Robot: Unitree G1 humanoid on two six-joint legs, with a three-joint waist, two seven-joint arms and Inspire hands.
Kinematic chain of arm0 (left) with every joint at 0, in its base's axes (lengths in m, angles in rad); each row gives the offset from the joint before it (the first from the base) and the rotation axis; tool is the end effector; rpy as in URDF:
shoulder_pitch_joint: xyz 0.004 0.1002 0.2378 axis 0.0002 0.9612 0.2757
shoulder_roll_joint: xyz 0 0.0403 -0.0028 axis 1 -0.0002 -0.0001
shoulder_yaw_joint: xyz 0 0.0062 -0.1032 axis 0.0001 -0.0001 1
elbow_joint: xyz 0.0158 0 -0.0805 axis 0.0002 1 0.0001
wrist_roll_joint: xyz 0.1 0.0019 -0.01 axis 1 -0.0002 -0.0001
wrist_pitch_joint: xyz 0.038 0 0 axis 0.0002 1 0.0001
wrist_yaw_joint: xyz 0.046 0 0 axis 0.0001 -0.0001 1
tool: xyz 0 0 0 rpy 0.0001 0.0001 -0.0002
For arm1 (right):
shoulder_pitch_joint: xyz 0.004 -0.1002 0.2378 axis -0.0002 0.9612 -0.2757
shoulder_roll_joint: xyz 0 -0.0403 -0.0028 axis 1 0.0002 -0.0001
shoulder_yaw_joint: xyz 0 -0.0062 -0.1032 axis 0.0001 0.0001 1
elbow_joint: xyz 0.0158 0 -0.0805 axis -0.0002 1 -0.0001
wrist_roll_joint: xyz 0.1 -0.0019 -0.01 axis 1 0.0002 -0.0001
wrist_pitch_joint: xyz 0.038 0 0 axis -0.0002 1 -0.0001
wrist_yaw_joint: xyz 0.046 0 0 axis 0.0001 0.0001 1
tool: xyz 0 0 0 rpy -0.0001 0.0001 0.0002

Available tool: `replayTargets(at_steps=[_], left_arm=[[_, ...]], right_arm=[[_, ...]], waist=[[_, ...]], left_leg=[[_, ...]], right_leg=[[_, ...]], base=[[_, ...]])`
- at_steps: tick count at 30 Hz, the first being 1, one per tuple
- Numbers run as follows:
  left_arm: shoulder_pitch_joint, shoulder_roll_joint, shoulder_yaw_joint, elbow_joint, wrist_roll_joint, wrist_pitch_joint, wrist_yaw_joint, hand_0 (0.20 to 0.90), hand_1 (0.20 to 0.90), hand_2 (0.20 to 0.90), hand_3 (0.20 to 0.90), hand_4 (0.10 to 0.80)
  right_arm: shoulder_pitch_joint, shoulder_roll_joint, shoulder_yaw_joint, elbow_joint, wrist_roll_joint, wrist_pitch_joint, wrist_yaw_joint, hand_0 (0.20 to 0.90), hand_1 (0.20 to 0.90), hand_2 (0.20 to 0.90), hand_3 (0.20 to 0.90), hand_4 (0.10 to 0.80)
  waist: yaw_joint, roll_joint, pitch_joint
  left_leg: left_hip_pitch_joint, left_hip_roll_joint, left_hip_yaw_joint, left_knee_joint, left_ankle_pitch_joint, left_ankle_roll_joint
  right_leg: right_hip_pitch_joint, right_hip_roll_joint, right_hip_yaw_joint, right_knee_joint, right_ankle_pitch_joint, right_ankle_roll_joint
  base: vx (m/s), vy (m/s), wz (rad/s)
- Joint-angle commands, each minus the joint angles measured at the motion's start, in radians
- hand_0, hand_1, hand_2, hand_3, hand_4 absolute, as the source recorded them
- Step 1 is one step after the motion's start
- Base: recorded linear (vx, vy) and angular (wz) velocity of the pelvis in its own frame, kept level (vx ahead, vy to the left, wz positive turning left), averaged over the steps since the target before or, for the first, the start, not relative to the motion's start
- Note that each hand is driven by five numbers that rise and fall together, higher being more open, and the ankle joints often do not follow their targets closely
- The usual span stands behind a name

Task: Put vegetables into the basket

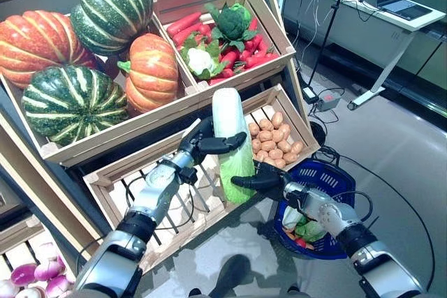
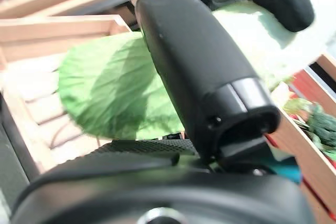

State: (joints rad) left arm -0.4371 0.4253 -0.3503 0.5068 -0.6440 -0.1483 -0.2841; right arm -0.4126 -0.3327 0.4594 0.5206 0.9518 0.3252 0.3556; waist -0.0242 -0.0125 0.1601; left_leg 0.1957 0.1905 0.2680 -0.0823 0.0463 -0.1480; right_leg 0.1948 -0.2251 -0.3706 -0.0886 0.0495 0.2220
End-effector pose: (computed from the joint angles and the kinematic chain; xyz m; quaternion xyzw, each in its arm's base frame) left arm 0.2787 0.1841 0.0571 -0.0465 0.0164 -0.2256 0.9730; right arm 0.2580 -0.1409 0.0159 0.2317 0.2750 0.3141 0.8787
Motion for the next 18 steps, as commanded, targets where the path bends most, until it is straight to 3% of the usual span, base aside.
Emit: replayTargets(at_steps=[1,10,15,16,18], left_arm=[[-0.092,-0.029,-0.028,-0.051,-0.083,-0.063,-0.025,0.300,0.300,0.300,0.300,0.400],[-0.085,-0.085,-0.077,-0.060,-0.127,-0.034,-0.089,0.300,0.300,0.300,0.300,0.400],[-0.095,-0.103,-0.105,-0.073,-0.131,-0.015,-0.108,0.300,0.300,0.300,0.300,0.400],[-0.095,-0.109,-0.126,-0.093,-0.130,0.007,-0.108,0.300,0.300,0.300,0.300,0.400],[-0.091,-0.111,-0.131,-0.097,-0.124,0.013,-0.115,0.300,0.300,0.300,0.300,0.400]], right_arm=[[-0.038,0.082,0.008,-0.081,0.139,-0.050,0.074,0.900,0.900,0.900,0.900,0.800],[-0.067,0.130,0.050,-0.099,0.176,-0.026,0.068,0.900,0.900,0.900,0.900,0.800],[-0.098,0.148,0.050,-0.080,0.218,-0.062,0.058,0.900,0.900,0.900,0.900,0.800],[-0.110,0.158,0.046,-0.091,0.249,-0.095,0.039,0.300,0.300,0.300,0.300,0.400],[-0.112,0.162,0.042,-0.100,0.251,-0.108,0.033,0.300,0.300,0.300,0.300,0.400]], waist=[[0.014,0.002,-0.113],[0.022,-0.003,-0.123],[0.028,-0.003,-0.127],[0.030,-0.003,-0.128],[0.031,-0.003,-0.128]], left_leg=[[-0.048,-0.008,-0.028,-0.005,-0.011,0.010],[-0.035,-0.010,-0.035,-0.005,-0.017,0.012],[-0.030,-0.010,-0.039,-0.005,-0.020,0.014],[-0.029,-0.011,-0.043,-0.005,-0.021,0.015],[-0.029,-0.012,-0.045,-0.005,-0.022,0.015]], right_leg=[[-0.018,0.007,0.006,0.001,0.009,-0.053],[-0.006,0.005,0.009,0.001,0.008,-0.053],[0.000,0.006,0.009,0.001,0.006,-0.054],[0.001,0.007,0.010,0.001,0.005,-0.054],[0.001,0.007,0.011,0.001,0.005,-0.053]], base=[[0.008,0.002,0.07],[0.004,0.001,0.02],[0.005,-0.002,0.01],[0.000,0.000,0.00],[0.000,0.000,0.00]])
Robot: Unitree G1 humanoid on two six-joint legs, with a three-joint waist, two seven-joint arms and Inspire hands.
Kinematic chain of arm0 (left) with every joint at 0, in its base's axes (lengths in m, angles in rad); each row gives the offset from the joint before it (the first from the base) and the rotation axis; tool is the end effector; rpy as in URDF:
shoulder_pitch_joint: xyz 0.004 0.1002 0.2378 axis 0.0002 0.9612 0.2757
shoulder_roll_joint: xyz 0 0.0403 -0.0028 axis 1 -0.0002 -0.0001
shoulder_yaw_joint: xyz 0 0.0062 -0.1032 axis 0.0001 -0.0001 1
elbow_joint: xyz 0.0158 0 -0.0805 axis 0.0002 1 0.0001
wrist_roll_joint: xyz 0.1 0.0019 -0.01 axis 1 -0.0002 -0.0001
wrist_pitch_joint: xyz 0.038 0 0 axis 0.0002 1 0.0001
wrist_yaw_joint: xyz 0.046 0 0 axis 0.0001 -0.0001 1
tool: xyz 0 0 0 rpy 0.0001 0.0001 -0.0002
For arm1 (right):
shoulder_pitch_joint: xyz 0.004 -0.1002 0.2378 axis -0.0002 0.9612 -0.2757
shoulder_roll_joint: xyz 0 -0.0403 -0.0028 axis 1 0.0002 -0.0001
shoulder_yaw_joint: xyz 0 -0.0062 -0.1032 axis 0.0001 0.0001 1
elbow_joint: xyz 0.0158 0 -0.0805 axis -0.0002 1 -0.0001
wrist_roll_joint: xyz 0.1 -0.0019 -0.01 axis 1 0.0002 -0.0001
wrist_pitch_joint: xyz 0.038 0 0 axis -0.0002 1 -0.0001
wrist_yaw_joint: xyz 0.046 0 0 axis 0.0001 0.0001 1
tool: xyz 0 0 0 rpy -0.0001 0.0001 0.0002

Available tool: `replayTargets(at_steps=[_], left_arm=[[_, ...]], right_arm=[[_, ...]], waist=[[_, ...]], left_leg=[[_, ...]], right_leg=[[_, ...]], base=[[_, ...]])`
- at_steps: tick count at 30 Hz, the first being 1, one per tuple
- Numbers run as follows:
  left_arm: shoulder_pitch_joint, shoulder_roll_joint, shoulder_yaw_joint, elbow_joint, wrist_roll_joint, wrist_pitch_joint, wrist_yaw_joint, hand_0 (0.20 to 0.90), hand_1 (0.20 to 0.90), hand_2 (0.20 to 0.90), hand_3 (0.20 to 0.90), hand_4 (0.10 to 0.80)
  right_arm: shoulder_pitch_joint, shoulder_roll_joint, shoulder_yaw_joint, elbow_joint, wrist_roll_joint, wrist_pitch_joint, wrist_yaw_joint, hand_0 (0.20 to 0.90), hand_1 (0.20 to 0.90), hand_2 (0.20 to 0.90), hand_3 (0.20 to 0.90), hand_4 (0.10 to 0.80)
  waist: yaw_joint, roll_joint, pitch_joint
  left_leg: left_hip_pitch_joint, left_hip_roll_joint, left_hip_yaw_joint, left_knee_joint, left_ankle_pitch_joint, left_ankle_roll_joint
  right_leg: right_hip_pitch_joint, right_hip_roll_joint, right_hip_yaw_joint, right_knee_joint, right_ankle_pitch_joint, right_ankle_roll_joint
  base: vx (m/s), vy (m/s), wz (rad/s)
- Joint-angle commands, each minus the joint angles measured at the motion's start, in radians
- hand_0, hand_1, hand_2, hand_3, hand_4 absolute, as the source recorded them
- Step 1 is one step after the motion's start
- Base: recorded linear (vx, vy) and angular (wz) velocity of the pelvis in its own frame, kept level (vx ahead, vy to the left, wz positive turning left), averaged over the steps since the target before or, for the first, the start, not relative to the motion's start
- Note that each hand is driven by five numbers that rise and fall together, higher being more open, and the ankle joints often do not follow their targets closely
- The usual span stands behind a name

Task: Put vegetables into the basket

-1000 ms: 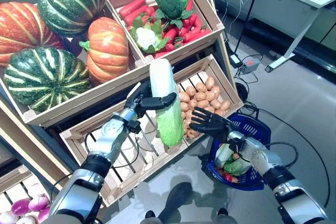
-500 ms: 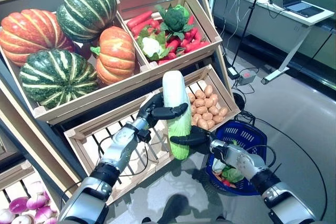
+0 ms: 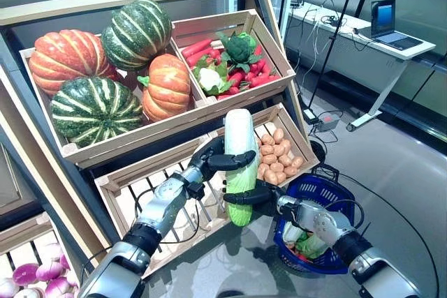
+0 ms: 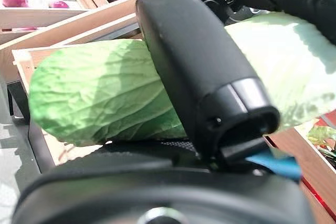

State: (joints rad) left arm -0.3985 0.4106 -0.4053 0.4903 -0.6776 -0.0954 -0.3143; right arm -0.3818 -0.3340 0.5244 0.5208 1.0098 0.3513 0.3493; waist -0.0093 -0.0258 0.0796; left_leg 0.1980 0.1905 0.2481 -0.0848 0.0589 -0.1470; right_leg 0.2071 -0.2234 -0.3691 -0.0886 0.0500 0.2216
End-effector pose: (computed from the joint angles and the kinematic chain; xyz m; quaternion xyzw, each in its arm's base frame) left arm 0.2683 0.1733 0.0414 -0.0677 0.0654 -0.2608 0.9608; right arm 0.2450 -0.1344 0.0031 0.2483 0.3169 0.3222 0.8568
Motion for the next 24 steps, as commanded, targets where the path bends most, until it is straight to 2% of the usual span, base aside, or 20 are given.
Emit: replayTargets(at_steps=[1,15,16,17,18,21,24], left_arm=[[-0.126,-0.098,-0.079,-0.089,-0.080,-0.034,-0.085,0.300,0.300,0.300,0.300,0.400],[-0.081,-0.065,-0.067,-0.106,-0.058,-0.005,-0.100,0.300,0.300,0.300,0.300,0.400],[-0.078,-0.063,-0.066,-0.106,-0.061,-0.007,-0.104,0.338,0.338,0.338,0.338,0.425],[-0.075,-0.061,-0.064,-0.106,-0.064,-0.009,-0.105,0.554,0.554,0.554,0.554,0.569],[-0.068,-0.058,-0.058,-0.110,-0.068,-0.011,-0.098,0.900,0.900,0.900,0.900,0.800],[-0.056,-0.053,-0.040,-0.106,-0.079,-0.008,-0.094,0.900,0.900,0.900,0.900,0.800],[-0.039,-0.035,-0.008,-0.102,-0.057,-0.042,-0.079,0.900,0.900,0.900,0.900,0.800]], right_arm=[[-0.147,0.167,-0.026,-0.105,0.189,-0.139,0.033,0.300,0.300,0.300,0.300,0.400],[-0.130,0.131,-0.067,-0.091,0.195,-0.147,0.008,0.300,0.300,0.300,0.300,0.400],[-0.126,0.129,-0.068,-0.092,0.194,-0.147,0.007,0.300,0.300,0.300,0.300,0.400],[-0.123,0.128,-0.068,-0.092,0.194,-0.147,0.006,0.300,0.300,0.300,0.300,0.400],[-0.115,0.124,-0.072,-0.095,0.193,-0.146,0.002,0.300,0.300,0.300,0.300,0.400],[-0.102,0.115,-0.084,-0.087,0.192,-0.146,0.001,0.300,0.300,0.300,0.300,0.400],[-0.075,0.094,-0.109,-0.065,0.181,-0.150,0.005,0.300,0.300,0.300,0.300,0.400]], waist=[[0.017,0.010,-0.048],[0.020,0.011,-0.048],[0.020,0.011,-0.048],[0.019,0.011,-0.048],[0.019,0.011,-0.048],[0.018,0.012,-0.047],[0.018,0.011,-0.044]], left_leg=[[-0.032,-0.011,-0.026,-0.002,-0.035,0.014],[-0.026,-0.010,-0.027,-0.002,-0.040,0.016],[-0.026,-0.010,-0.027,-0.002,-0.040,0.016],[-0.026,-0.010,-0.027,-0.002,-0.040,0.016],[-0.026,-0.010,-0.025,-0.002,-0.039,0.016],[-0.025,-0.009,-0.023,-0.002,-0.039,0.016],[-0.025,-0.008,-0.021,-0.002,-0.039,0.015]], right_leg=[[-0.012,0.005,0.011,0.001,0.004,-0.053],[-0.010,0.001,0.019,0.001,0.005,-0.050],[-0.010,0.001,0.019,0.001,0.005,-0.050],[-0.011,0.001,0.020,0.001,0.005,-0.050],[-0.011,0.000,0.021,0.001,0.006,-0.049],[-0.012,-0.001,0.021,0.001,0.007,-0.050],[-0.014,-0.002,0.021,0.001,0.010,-0.048]], base=[[0.000,0.000,0.00],[0.000,0.000,0.00],[0.000,0.000,0.00],[0.000,0.000,0.00],[0.000,0.000,0.00],[0.000,0.000,0.00],[0.000,0.000,0.00]])
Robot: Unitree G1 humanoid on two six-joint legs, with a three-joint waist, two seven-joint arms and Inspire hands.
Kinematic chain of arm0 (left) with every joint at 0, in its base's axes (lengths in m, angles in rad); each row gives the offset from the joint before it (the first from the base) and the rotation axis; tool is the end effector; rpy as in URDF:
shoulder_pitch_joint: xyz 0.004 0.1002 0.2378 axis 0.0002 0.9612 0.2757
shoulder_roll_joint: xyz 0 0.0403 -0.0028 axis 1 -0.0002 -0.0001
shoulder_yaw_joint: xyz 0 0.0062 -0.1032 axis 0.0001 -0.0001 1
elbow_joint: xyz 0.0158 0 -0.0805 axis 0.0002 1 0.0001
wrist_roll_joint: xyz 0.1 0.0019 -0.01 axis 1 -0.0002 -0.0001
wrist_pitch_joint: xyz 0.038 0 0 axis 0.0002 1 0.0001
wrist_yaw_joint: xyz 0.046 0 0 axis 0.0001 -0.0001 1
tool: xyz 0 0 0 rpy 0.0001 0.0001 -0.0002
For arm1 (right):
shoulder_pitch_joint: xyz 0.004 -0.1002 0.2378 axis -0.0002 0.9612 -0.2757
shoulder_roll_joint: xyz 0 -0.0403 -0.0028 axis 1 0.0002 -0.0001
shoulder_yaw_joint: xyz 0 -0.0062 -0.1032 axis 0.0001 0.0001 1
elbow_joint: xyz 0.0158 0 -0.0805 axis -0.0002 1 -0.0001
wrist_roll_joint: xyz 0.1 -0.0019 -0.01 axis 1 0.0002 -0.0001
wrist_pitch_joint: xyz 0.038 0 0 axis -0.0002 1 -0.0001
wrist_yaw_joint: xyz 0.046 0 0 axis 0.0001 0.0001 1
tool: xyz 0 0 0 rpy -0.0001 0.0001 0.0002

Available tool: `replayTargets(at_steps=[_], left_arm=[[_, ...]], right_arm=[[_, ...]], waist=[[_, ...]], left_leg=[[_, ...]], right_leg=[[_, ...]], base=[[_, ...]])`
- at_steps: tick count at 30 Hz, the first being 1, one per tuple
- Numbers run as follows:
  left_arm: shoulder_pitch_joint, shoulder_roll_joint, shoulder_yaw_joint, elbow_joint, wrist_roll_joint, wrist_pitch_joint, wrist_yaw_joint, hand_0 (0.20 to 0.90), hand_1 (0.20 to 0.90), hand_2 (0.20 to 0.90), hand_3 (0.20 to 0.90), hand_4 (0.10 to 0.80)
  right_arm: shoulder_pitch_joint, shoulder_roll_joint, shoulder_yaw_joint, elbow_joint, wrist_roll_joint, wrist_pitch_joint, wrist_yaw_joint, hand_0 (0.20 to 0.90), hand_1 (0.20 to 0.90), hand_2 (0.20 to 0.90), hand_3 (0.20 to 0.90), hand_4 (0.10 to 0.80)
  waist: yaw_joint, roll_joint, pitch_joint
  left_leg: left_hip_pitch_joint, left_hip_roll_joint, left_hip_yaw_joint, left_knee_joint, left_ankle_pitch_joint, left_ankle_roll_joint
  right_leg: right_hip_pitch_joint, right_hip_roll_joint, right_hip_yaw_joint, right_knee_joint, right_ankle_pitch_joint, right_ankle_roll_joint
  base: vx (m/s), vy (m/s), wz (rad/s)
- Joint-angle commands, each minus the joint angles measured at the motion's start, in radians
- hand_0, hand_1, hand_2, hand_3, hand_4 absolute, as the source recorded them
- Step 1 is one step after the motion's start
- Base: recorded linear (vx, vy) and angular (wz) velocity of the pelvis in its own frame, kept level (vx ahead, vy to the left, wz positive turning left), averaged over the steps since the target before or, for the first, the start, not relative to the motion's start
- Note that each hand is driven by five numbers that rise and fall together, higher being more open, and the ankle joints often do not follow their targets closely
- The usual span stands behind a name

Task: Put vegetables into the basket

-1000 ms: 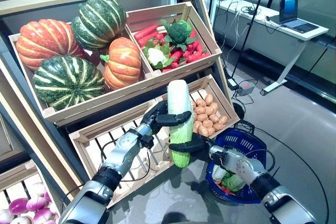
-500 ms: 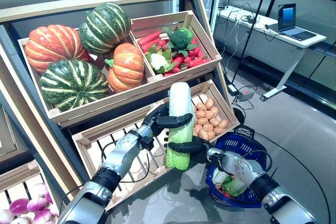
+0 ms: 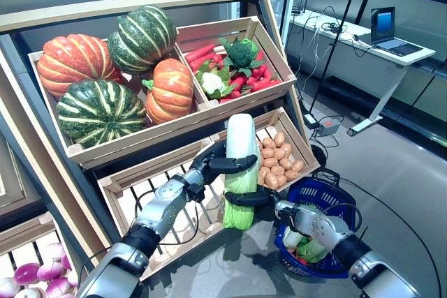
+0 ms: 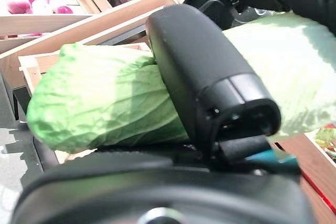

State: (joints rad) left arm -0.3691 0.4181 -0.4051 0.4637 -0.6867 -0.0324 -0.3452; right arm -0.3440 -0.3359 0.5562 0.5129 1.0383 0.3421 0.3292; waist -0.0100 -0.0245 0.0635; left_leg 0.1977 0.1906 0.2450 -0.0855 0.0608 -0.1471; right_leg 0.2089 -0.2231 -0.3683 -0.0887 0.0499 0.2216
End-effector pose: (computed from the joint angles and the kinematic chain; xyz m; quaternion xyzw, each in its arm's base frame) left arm 0.2621 0.1745 0.0357 -0.0767 0.0981 -0.2772 0.9527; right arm 0.2337 -0.1325 -0.0062 0.2579 0.3354 0.3141 0.8499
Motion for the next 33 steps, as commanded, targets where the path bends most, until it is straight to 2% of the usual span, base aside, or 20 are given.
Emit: replayTargets(at_steps=[1,11,15,17,22,27,33], left_arm=[[-0.062,-0.037,0.001,-0.074,-0.048,-0.108,-0.047,0.900,0.900,0.900,0.900,0.800],[0.054,0.009,0.142,-0.029,-0.066,-0.166,-0.012,0.900,0.900,0.900,0.900,0.800],[0.097,0.027,0.212,0.040,-0.034,-0.203,0.016,0.900,0.900,0.900,0.900,0.800],[0.119,0.035,0.262,0.100,-0.041,-0.223,0.037,0.900,0.900,0.900,0.900,0.800],[0.150,0.030,0.330,0.184,-0.045,-0.235,0.090,0.900,0.900,0.900,0.900,0.800],[0.173,0.027,0.367,0.243,-0.057,-0.248,0.076,0.900,0.900,0.900,0.900,0.800],[0.194,0.021,0.362,0.268,-0.028,-0.255,0.065,0.900,0.900,0.900,0.900,0.800]], right_arm=[[-0.103,0.091,-0.147,-0.055,0.157,-0.141,0.023,0.300,0.300,0.300,0.300,0.400],[0.057,0.043,-0.287,0.013,0.136,-0.178,0.025,0.300,0.300,0.300,0.300,0.400],[0.082,0.003,-0.358,0.059,0.150,-0.185,0.026,0.300,0.300,0.300,0.300,0.400],[0.092,-0.021,-0.426,0.102,0.214,-0.192,0.027,0.300,0.300,0.300,0.300,0.400],[0.111,-0.053,-0.534,0.165,0.193,-0.252,-0.005,0.300,0.300,0.300,0.300,0.400],[0.100,-0.094,-0.649,0.309,0.217,-0.295,-0.050,0.300,0.300,0.300,0.300,0.400],[0.090,-0.130,-0.738,0.487,0.213,-0.288,-0.131,0.300,0.300,0.300,0.300,0.400]], waist=[[0.019,0.010,-0.027],[0.011,0.010,-0.010],[0.005,0.009,0.001],[0.002,0.011,0.010],[-0.002,0.011,0.017],[0.004,0.011,0.019],[0.019,0.014,0.022]], left_leg=[[-0.024,-0.008,-0.017,-0.002,-0.040,0.015],[-0.022,-0.004,-0.005,-0.002,-0.040,0.017],[-0.020,0.001,0.004,-0.002,-0.037,0.015],[-0.018,0.003,0.010,-0.002,-0.037,0.014],[-0.013,0.004,0.016,-0.002,-0.041,0.012],[-0.009,0.004,0.019,-0.002,-0.045,0.011],[0.000,0.003,0.022,-0.002,-0.049,0.014]], right_leg=[[-0.016,-0.002,0.021,0.001,0.010,-0.048],[-0.022,-0.002,0.029,0.001,0.013,-0.048],[-0.027,0.002,0.037,0.001,0.012,-0.049],[-0.027,0.004,0.041,0.001,0.011,-0.049],[-0.026,0.004,0.043,0.001,0.010,-0.046],[-0.025,0.006,0.040,0.001,0.009,-0.044],[-0.012,0.011,0.031,0.001,0.006,-0.048]], base=[[0.000,0.000,0.00],[0.001,-0.003,-0.01],[0.000,-0.001,-0.01],[0.001,0.005,-0.03],[0.009,-0.003,-0.04],[0.014,-0.008,-0.01],[0.074,-0.027,-0.01]])
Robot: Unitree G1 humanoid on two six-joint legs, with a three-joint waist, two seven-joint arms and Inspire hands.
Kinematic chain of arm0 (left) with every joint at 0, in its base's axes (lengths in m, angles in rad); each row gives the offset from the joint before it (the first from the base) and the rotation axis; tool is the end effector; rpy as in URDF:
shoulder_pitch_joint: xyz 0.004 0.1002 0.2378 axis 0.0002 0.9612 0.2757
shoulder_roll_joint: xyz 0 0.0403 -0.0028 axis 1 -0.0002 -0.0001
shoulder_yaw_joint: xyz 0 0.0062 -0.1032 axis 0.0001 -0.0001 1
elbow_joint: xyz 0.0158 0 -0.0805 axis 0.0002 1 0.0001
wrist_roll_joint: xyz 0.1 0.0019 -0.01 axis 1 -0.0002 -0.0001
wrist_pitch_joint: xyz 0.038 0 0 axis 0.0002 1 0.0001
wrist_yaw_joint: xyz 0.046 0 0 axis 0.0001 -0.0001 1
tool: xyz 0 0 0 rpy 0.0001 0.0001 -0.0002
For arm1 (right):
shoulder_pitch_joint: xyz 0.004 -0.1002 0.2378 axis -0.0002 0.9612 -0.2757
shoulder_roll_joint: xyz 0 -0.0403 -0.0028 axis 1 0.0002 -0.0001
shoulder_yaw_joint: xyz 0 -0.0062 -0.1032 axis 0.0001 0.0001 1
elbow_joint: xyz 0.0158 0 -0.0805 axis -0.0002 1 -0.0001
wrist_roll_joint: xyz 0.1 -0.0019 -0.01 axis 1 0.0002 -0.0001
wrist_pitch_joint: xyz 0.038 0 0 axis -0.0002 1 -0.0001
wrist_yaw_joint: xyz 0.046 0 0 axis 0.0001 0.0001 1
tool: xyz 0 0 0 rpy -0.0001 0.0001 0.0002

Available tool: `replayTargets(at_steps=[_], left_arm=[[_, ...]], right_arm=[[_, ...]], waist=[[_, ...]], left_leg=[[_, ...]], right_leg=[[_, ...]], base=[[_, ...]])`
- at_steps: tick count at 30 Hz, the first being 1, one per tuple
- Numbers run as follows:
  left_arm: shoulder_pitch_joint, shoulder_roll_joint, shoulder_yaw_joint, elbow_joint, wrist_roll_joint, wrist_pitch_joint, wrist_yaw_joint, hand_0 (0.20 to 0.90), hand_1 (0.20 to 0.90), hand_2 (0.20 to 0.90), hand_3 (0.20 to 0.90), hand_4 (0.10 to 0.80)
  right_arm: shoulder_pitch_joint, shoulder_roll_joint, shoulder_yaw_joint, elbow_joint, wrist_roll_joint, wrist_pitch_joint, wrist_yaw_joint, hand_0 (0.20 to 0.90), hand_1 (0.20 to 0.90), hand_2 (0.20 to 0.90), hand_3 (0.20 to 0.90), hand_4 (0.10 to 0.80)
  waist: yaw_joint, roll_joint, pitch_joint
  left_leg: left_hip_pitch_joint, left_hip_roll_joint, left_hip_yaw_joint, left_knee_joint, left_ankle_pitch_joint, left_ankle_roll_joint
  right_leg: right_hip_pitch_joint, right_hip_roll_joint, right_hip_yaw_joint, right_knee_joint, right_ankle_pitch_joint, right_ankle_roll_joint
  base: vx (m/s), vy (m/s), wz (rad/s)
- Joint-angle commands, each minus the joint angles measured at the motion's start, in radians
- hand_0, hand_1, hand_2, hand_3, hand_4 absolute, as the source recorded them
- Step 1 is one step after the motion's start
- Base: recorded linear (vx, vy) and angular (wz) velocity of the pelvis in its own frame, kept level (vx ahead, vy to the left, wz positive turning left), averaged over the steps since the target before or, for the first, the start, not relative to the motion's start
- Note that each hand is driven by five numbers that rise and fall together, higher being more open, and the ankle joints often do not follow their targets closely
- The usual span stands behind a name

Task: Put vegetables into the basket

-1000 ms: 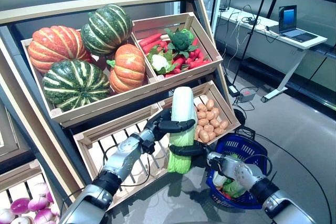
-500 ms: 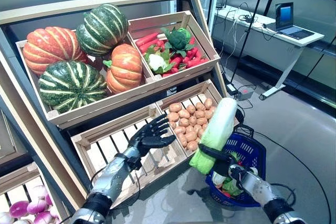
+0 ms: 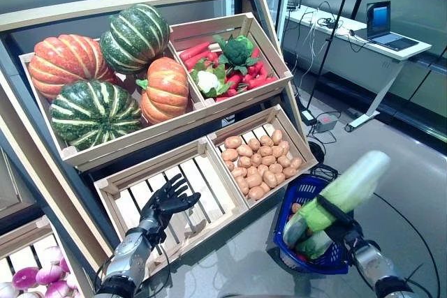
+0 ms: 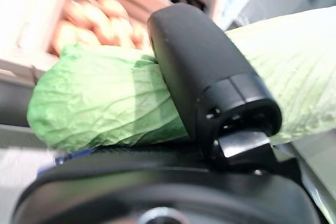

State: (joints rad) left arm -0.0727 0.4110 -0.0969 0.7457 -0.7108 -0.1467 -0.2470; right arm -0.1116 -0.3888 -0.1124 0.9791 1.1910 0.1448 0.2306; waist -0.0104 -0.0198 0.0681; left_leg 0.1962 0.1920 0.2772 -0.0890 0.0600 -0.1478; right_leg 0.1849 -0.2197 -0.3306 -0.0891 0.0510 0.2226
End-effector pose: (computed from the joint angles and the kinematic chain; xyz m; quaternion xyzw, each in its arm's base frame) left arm 0.1743 0.2603 -0.0405 -0.1404 0.2159 0.0316 0.9657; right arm 0.1503 -0.2796 -0.0634 0.4399 0.2675 -0.2130 0.8304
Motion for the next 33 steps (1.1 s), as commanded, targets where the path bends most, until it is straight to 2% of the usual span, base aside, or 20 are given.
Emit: replayTargets(at_steps=[1,3,6,8,11,13,14,18,20,21,26,33], left_arm=[[-0.105,0.031,0.049,-0.014,-0.001,-0.137,-0.031,0.900,0.900,0.900,0.900,0.800],[-0.153,0.054,0.014,-0.024,-0.025,-0.131,-0.019,0.900,0.900,0.900,0.900,0.800],[-0.293,0.080,-0.046,-0.013,-0.096,-0.157,0.021,0.900,0.900,0.900,0.900,0.800],[-0.357,0.095,-0.060,-0.005,-0.141,-0.173,0.047,0.900,0.900,0.900,0.900,0.800],[-0.379,0.095,-0.065,-0.018,-0.167,-0.185,0.074,0.900,0.900,0.900,0.900,0.800],[-0.390,0.098,-0.077,-0.044,-0.176,-0.189,0.100,0.900,0.900,0.900,0.900,0.800],[-0.391,0.101,-0.081,-0.055,-0.187,-0.190,0.107,0.900,0.900,0.900,0.900,0.800],[-0.400,0.114,-0.087,-0.088,-0.231,-0.186,0.114,0.900,0.900,0.900,0.900,0.800],[-0.403,0.118,-0.091,-0.103,-0.236,-0.186,0.121,0.900,0.900,0.900,0.900,0.800],[-0.405,0.130,-0.102,-0.120,-0.243,-0.189,0.126,0.900,0.900,0.900,0.900,0.800],[-0.402,0.138,-0.117,-0.153,-0.255,-0.209,0.137,0.900,0.900,0.900,0.900,0.800],[-0.418,0.145,-0.122,-0.219,-0.271,-0.262,0.134,0.900,0.900,0.900,0.900,0.800]], right_arm=[[-0.153,-0.085,-0.074,0.046,0.049,-0.095,-0.048,0.300,0.300,0.300,0.300,0.400],[-0.228,-0.115,-0.059,0.103,0.025,-0.135,-0.120,0.300,0.300,0.300,0.300,0.400],[-0.399,-0.168,-0.008,0.174,0.016,-0.202,-0.181,0.300,0.300,0.300,0.300,0.400],[-0.475,-0.200,0.014,0.191,0.026,-0.227,-0.202,0.300,0.300,0.300,0.300,0.400],[-0.520,-0.225,0.020,0.187,0.044,-0.235,-0.220,0.300,0.300,0.300,0.300,0.400],[-0.569,-0.268,0.022,0.192,-0.002,-0.236,-0.239,0.300,0.300,0.300,0.300,0.400],[-0.588,-0.294,0.029,0.198,-0.014,-0.231,-0.240,0.300,0.300,0.300,0.300,0.400],[-0.650,-0.353,0.057,0.222,-0.099,-0.218,-0.236,0.300,0.300,0.300,0.300,0.400],[-0.674,-0.375,0.075,0.229,-0.138,-0.208,-0.243,0.300,0.300,0.300,0.300,0.400],[-0.708,-0.408,0.107,0.237,-0.176,-0.190,-0.246,0.300,0.300,0.300,0.300,0.400],[-0.791,-0.434,0.153,0.239,-0.191,-0.159,-0.233,0.300,0.300,0.300,0.300,0.400],[-0.863,-0.430,0.197,0.241,-0.193,-0.168,-0.239,0.300,0.300,0.300,0.300,0.400]], waist=[[0.022,0.009,0.021],[0.035,0.015,0.067],[0.050,0.017,0.188],[0.046,0.020,0.253],[0.046,0.024,0.293],[0.053,0.037,0.322],[0.056,0.044,0.333],[0.060,0.058,0.357],[0.061,0.062,0.365],[0.064,0.068,0.384],[0.066,0.083,0.408],[0.065,0.097,0.422]], left_leg=[[0.003,0.000,-0.008,0.002,-0.049,0.016],[-0.014,0.002,-0.007,0.022,-0.026,0.014],[-0.204,0.037,-0.052,0.274,-0.096,0.000],[-0.311,0.060,-0.054,0.400,-0.137,0.002],[-0.428,0.073,-0.078,0.533,-0.192,0.011],[-0.549,0.076,-0.108,0.655,-0.250,0.027],[-0.587,0.074,-0.124,0.717,-0.298,0.023],[-0.692,0.070,-0.137,0.848,-0.360,0.036],[-0.732,0.071,-0.147,0.904,-0.384,0.033],[-0.783,0.076,-0.166,0.986,-0.419,0.032],[-0.880,0.087,-0.199,1.122,-0.479,0.035],[-0.968,0.082,-0.218,1.213,-0.511,0.033]], right_leg=[[0.017,0.008,-0.011,0.002,0.006,-0.050],[-0.014,0.000,-0.019,0.066,-0.010,-0.061],[-0.168,-0.040,0.002,0.258,-0.074,-0.081],[-0.271,-0.070,0.013,0.374,-0.106,-0.088],[-0.381,-0.104,0.034,0.500,-0.148,-0.099],[-0.505,-0.144,0.054,0.645,-0.198,-0.112],[-0.547,-0.158,0.072,0.716,-0.237,-0.104],[-0.669,-0.196,0.099,0.868,-0.289,-0.109],[-0.715,-0.211,0.113,0.928,-0.308,-0.110],[-0.773,-0.222,0.135,0.999,-0.332,-0.115],[-0.889,-0.235,0.172,1.111,-0.373,-0.126],[-0.991,-0.226,0.200,1.196,-0.403,-0.130]], base=[[0.048,-0.029,-0.01],[-0.114,-0.060,-0.04],[-0.445,-0.099,-0.13],[-0.365,-0.051,0.01],[-0.237,-0.015,-0.01],[-0.209,0.001,-0.02],[-0.106,0.000,0.14],[-0.107,-0.004,0.24],[-0.096,-0.028,0.19],[-0.100,-0.050,0.15],[-0.082,-0.035,0.13],[-0.065,0.004,-0.01]])
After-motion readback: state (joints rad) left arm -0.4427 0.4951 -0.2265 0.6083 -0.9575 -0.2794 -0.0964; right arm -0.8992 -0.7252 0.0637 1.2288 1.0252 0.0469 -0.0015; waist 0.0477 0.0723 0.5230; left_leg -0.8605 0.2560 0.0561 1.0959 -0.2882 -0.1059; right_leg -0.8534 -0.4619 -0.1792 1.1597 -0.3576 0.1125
